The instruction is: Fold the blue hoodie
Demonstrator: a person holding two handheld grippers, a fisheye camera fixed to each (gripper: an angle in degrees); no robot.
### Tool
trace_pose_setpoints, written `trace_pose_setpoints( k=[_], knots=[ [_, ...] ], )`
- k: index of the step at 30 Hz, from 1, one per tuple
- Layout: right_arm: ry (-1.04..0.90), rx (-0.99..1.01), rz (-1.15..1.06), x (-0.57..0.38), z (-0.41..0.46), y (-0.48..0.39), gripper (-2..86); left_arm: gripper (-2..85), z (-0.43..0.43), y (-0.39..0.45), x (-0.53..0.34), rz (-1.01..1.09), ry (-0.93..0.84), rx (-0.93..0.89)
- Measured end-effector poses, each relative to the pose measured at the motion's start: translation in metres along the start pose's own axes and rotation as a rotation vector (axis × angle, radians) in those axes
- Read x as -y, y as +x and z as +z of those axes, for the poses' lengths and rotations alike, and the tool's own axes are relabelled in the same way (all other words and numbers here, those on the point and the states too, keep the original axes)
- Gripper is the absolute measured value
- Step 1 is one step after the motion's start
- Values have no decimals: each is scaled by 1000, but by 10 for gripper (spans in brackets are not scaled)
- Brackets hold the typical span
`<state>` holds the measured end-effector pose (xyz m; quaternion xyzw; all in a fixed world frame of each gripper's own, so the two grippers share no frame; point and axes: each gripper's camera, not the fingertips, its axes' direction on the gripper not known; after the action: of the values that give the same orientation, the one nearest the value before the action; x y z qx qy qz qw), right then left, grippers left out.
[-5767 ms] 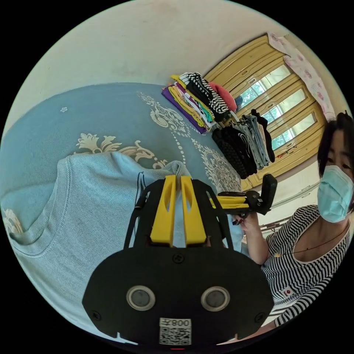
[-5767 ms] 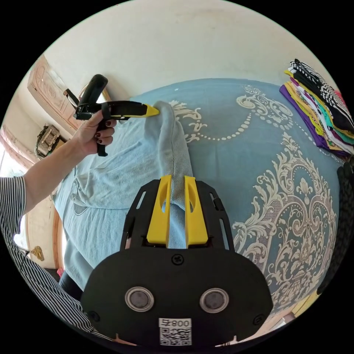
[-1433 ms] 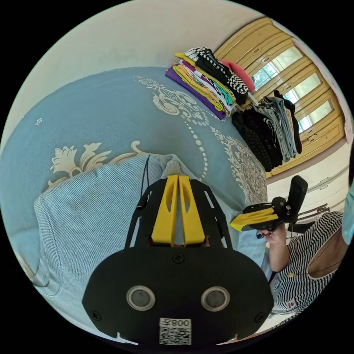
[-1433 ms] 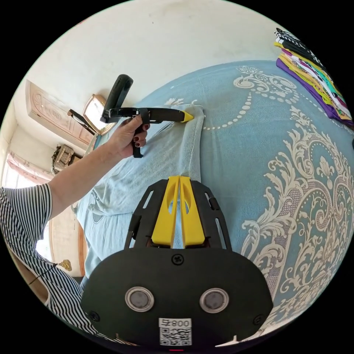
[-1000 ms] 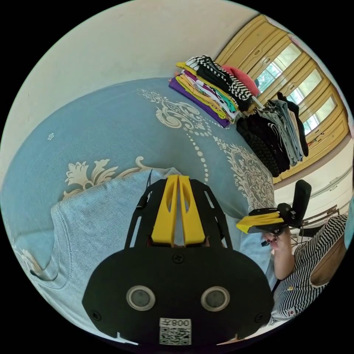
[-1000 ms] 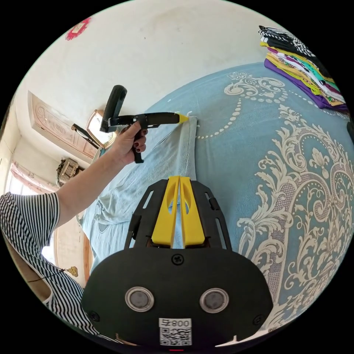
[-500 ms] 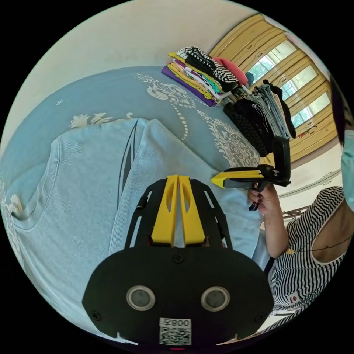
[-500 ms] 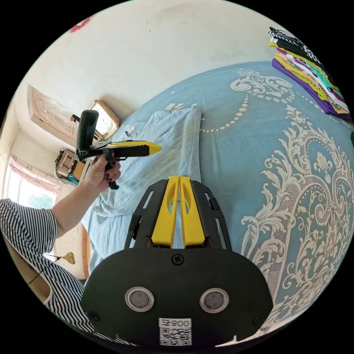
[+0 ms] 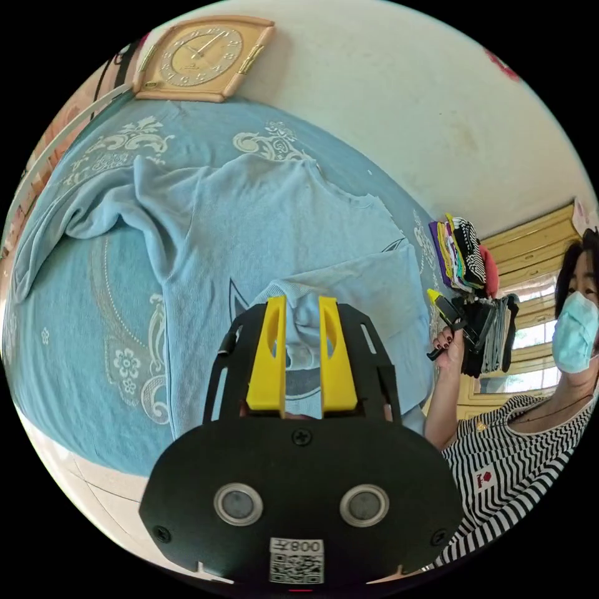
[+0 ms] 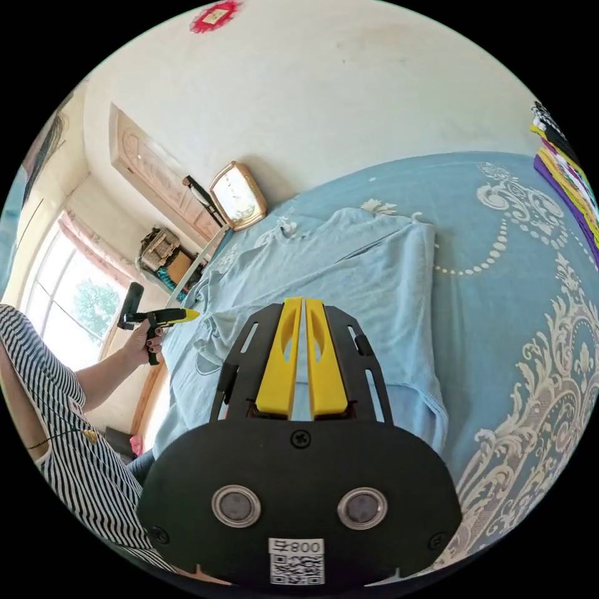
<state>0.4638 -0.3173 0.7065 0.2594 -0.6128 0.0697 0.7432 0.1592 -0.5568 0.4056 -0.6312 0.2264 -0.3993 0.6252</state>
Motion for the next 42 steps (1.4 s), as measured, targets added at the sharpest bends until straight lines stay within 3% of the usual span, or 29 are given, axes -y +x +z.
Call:
trace_pose_setpoints(
  k=[6, 10, 13, 17, 20, 24, 29, 34, 38, 42],
  knots=[
    [-355, 190, -296, 10, 131, -126, 57, 92, -5, -64, -43, -81, -103, -87],
    [-544, 151, -452, -6, 198, -191, 50, 59, -4, -94, -63, -75, -147, -98],
    [-640, 5, -510, -21, 243, -217, 13, 40, -24, -114, -74, -65, -91, -124],
    [-561, 57, -516, -12, 248, -234, 3, 35, -59, -133, -93, 15, -33, -51],
    [-688, 61, -475, -11, 281, -230, 2, 42, -58, -170, -109, -57, -89, -85],
    [-632, 75, -448, 2, 273, -233, 1, 58, -103, -213, -138, -127, 93, -115],
    [-511, 102, -452, 21, 267, -248, 1, 81, -187, -316, -178, -380, 367, -35],
    [-485, 64, -431, 47, 300, -247, 1, 102, -232, -428, -224, -758, 644, -162],
    [-544, 48, -380, 57, 336, -232, 2, 106, -245, -476, -244, -918, 686, -86],
    [-560, 34, -374, 55, 353, -219, 2, 87, -249, -493, -238, -901, 686, -54]
  ],
)
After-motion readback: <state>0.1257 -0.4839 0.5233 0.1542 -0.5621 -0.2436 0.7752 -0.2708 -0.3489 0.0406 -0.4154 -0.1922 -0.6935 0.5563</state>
